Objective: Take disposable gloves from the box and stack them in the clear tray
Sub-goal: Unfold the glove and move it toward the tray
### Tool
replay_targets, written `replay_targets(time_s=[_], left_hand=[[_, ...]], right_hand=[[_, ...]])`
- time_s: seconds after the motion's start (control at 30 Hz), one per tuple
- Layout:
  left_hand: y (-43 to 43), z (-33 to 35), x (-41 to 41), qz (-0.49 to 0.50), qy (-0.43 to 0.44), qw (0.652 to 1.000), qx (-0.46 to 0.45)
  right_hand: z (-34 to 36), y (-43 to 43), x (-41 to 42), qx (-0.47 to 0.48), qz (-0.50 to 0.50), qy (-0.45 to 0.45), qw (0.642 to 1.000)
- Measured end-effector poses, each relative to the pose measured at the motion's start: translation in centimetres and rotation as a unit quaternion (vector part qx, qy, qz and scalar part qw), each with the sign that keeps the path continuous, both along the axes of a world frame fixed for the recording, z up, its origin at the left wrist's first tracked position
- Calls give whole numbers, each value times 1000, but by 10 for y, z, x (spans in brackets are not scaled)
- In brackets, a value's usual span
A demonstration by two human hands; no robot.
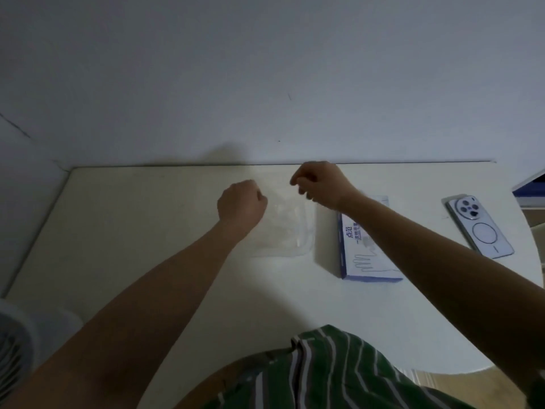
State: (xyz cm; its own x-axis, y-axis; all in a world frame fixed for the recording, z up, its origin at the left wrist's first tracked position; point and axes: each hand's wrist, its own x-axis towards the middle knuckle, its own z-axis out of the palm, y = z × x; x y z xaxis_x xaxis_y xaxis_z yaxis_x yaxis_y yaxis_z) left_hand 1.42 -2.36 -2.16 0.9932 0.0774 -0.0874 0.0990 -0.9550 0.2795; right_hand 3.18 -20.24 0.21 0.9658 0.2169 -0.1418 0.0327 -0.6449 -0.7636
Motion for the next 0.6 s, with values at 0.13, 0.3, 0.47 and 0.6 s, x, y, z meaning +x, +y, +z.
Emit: replay_targets(time_s=[0.13,0.3,0.47,0.6], left_hand=[[-63,19,0,-91,-33,981,-170],[-137,-12,-15,-222,101,955,-171],[-162,-52,-28,-239,213,942,-104],[-172,-63,-34,-233,190,953,-30]], right_hand=[[-20,-79,-13,-170,-108,23,979],[-51,-138,-52,-331,-194,170,908],[-62,-146,-63,4,-233,181,955],[-63,-151,-66,207,-257,168,929]])
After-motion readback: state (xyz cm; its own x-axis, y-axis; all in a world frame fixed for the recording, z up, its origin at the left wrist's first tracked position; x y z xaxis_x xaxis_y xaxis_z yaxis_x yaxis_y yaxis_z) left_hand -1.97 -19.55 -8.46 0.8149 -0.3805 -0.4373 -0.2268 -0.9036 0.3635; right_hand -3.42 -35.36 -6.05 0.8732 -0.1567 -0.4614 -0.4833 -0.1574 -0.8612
